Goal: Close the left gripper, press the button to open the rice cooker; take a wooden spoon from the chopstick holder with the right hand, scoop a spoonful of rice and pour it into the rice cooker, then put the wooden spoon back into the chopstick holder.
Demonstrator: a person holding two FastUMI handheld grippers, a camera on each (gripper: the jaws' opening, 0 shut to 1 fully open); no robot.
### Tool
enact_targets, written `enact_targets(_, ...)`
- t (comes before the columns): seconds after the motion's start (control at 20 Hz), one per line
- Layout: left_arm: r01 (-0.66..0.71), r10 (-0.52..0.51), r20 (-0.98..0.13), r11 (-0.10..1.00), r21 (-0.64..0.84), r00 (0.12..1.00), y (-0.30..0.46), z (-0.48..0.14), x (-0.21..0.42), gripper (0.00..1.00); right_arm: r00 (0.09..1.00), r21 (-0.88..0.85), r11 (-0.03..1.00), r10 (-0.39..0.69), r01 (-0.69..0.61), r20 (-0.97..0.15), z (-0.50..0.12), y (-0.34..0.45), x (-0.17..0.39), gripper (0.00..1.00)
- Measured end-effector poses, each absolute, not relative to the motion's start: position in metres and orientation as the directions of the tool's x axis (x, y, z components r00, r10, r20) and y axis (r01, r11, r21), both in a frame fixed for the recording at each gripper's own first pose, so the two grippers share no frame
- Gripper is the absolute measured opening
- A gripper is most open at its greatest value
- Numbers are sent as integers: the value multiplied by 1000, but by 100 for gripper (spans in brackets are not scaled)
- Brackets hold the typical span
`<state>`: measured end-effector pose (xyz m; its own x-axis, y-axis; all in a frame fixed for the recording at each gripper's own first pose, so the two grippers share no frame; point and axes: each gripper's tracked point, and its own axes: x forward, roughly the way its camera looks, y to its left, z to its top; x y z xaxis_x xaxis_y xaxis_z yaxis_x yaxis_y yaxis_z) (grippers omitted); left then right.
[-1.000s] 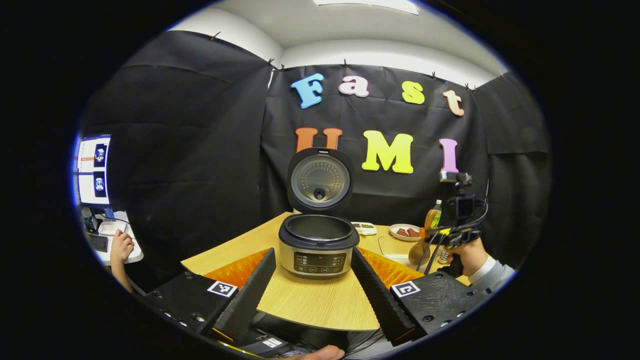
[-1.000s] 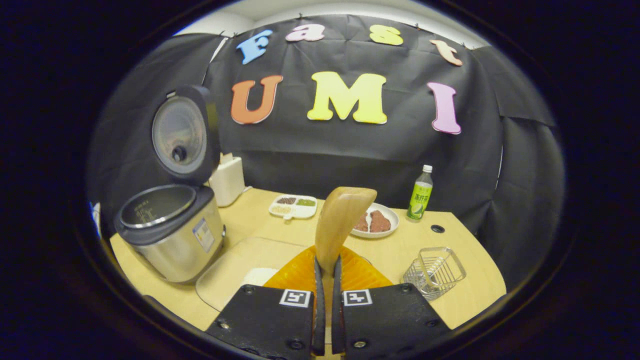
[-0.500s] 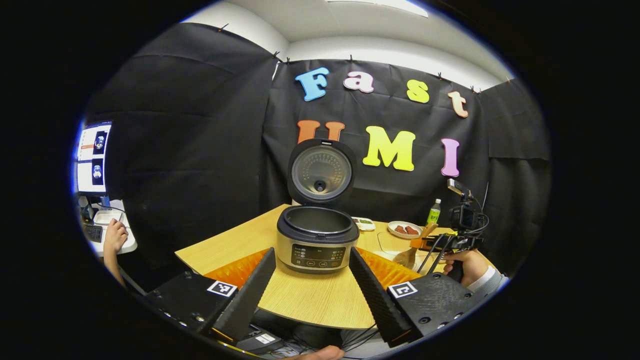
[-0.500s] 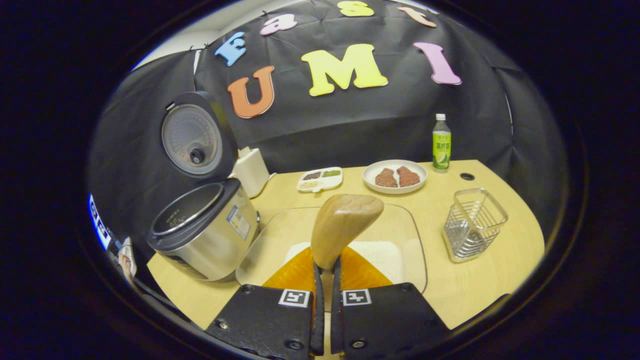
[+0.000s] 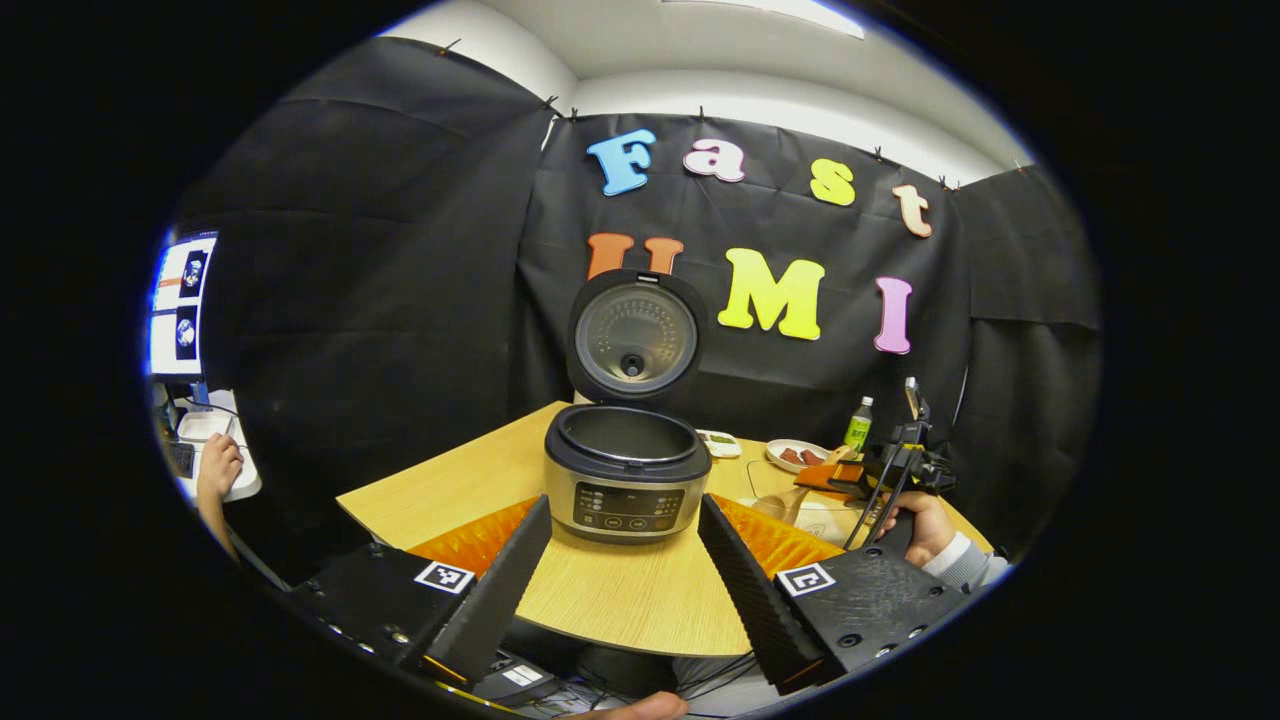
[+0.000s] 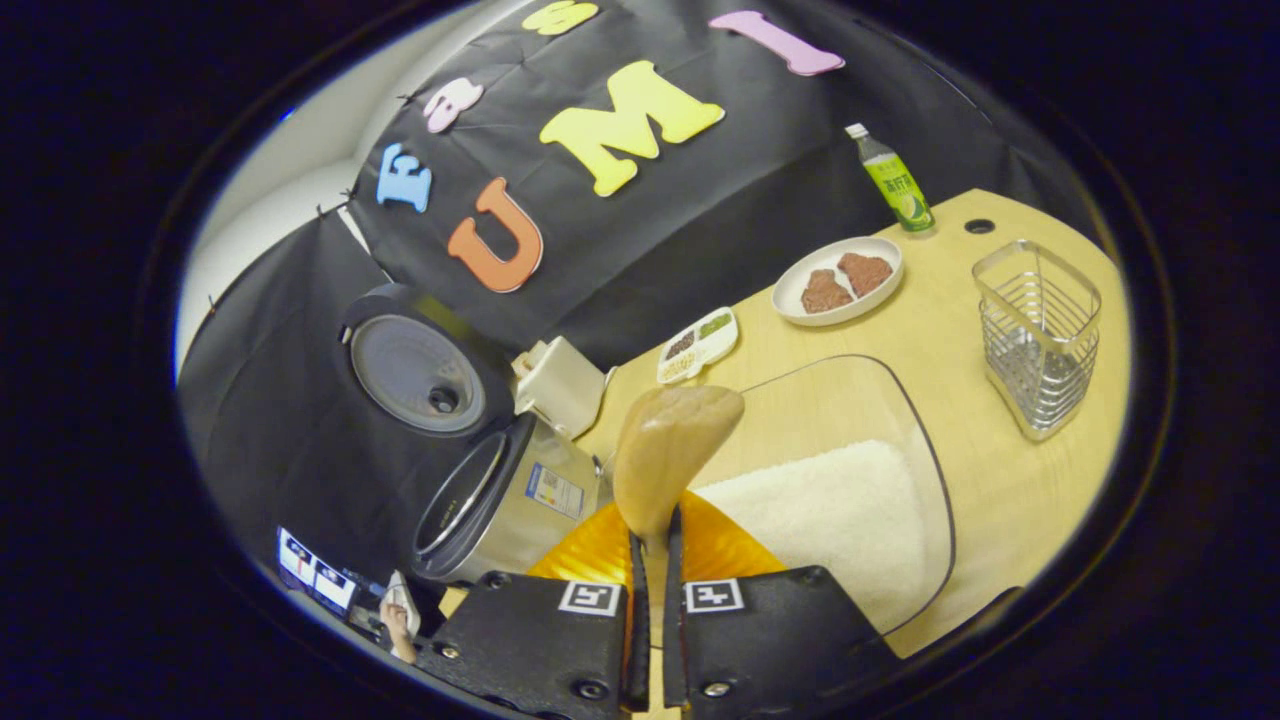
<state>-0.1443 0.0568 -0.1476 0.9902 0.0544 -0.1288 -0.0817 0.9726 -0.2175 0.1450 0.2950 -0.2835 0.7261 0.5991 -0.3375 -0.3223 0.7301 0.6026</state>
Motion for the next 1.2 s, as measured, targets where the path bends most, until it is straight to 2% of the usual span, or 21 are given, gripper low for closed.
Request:
enact_targets(0.1,-70,41,-129,969,-236,991,57,-148,-144,95,722,643,705,607,-297,-332,-282,295,149,10)
enact_targets(0.35,-108,80,-137,971,-212,987,72,-153,-144,95,717,779,593,632,-203,-295,-272,272,156,10)
enact_targets(0.7,-121,96,-144,976,-179,985,73,-156,-144,95,777,852,497,596,-161,-201,-252,225,167,10)
enact_targets(0.95,-119,102,-131,985,-127,986,72,-155,-145,95,758,951,286,644,-116,-101,-237,220,164,10)
enact_targets(1.2,-126,113,-126,987,-98,985,75,-155,-148,95,722,998,-53,689,-37,64,-212,223,161,10)
